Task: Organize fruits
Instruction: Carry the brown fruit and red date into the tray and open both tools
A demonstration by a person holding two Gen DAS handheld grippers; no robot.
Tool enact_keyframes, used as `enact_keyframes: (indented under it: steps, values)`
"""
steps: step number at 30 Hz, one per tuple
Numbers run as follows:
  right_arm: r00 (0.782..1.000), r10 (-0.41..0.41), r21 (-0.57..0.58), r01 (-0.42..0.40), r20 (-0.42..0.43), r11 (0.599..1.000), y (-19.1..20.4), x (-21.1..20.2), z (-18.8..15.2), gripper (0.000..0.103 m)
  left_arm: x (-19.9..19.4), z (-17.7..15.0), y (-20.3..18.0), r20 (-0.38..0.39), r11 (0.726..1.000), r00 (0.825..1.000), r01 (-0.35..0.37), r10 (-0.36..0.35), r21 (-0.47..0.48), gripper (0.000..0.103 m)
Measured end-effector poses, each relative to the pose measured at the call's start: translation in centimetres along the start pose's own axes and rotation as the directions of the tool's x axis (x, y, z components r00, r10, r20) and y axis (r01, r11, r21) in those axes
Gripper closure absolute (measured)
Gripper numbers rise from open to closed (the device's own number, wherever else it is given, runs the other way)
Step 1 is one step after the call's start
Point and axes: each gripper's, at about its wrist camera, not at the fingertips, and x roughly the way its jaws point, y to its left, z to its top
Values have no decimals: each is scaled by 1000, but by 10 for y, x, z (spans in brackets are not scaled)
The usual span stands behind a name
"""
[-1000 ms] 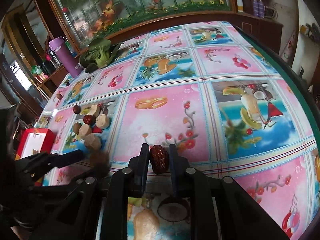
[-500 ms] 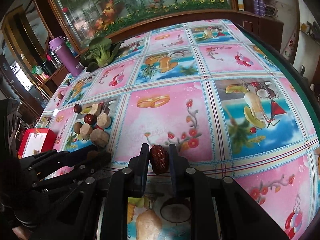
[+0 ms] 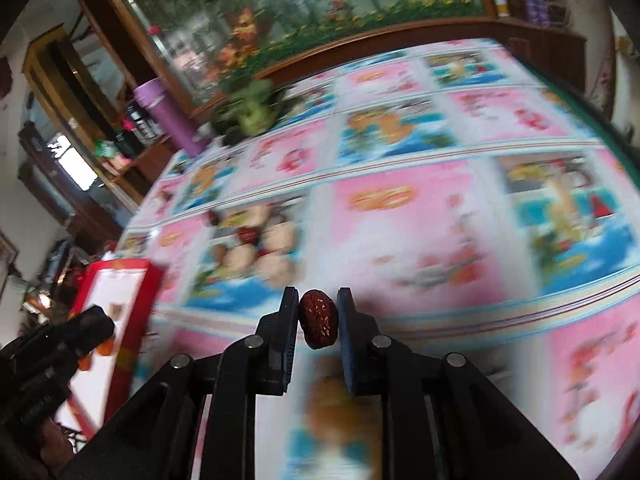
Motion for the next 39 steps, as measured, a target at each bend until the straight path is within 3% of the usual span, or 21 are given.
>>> enact_keyframes:
  steps: [8,15,21,29,39]
  values:
    - [980,196,-139,-200,-43,970,123,23,-3,86,-36,-27,100,33,973,984,-166,173,-160,76]
    - [956,259,-204,-283,-136,937,202,61,-11,86,-43,-43,155,26,944,973,-215,228,-250,76]
    - [945,274,-209,-309,-180,928,228,78,-21,86,-44,-59,178,14,930,969,-232,246,-284,76]
    - [948,240,-250,-289,-209,924,244,85,-38,85,-38,-76,195,-21,920,968,-243,249,-308,76]
    - [953,212,-324,-276,-217,905,267,87,-60,85,-32,-91,193,-46,930,975,-222,218,-292,76]
